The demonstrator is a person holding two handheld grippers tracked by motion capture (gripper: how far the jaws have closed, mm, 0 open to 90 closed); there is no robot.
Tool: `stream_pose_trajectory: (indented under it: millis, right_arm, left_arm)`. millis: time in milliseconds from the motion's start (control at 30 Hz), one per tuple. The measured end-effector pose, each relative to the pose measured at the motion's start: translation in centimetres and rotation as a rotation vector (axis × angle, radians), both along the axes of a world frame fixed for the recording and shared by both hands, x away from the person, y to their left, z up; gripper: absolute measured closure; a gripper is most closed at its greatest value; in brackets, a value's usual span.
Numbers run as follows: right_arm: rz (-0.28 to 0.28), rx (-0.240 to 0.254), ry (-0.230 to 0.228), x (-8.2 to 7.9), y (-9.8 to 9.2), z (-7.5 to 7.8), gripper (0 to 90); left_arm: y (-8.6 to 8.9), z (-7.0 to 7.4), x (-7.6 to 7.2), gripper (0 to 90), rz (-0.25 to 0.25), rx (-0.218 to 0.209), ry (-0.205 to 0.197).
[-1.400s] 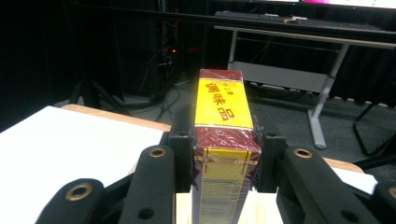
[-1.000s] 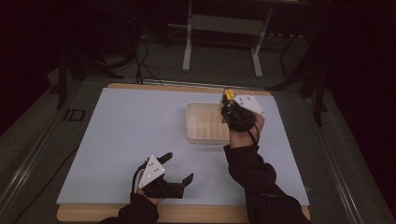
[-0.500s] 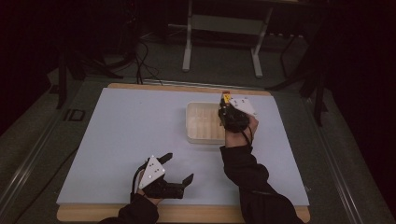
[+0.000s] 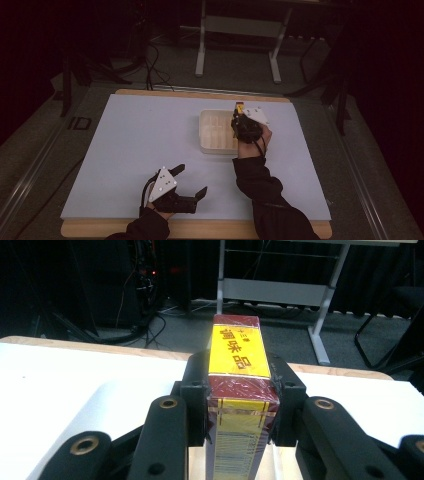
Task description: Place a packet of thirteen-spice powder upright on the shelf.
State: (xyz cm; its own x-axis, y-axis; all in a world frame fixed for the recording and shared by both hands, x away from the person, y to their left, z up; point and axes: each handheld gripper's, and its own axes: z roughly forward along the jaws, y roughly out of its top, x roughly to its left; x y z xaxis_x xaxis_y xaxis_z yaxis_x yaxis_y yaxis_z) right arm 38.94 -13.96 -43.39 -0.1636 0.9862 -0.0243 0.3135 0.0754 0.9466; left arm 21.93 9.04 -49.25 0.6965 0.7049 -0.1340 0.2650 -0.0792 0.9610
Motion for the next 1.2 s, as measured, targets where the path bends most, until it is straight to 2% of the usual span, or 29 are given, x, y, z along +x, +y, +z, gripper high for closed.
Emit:
stream_pose_trajectory:
  millis: [500,600,767,1100,1200]
  right_arm:
    - [-0.018,0.001,-0.008,-0.1,-0.3,-0.2,67.3]
    - [-0.017,0.022,0.001,0.0,-0.7,-0.1,67.3]
    - [-0.02,0.032,0.008,0.0,-1.0,-0.1,67.2]
    - [-0.027,0.0,0.007,0.0,-0.1,-0.9,67.4]
    - [-0.036,0.004,0.017,0.2,0.0,-1.3,67.4]
  left_arm:
    - [0.1,0.1,0.0,2.1,0.0,-0.001,0.002]
    - [0.2,0.1,0.0,2.1,0.002,-0.004,0.002]
    - [0.1,0.1,0.0,2.1,0.002,-0.004,0.003]
    - [0.1,0.1,0.0,2.1,-0.001,-0.001,-0.002]
    - [0.1,0.1,0.0,2.1,0.001,-0.001,-0.003]
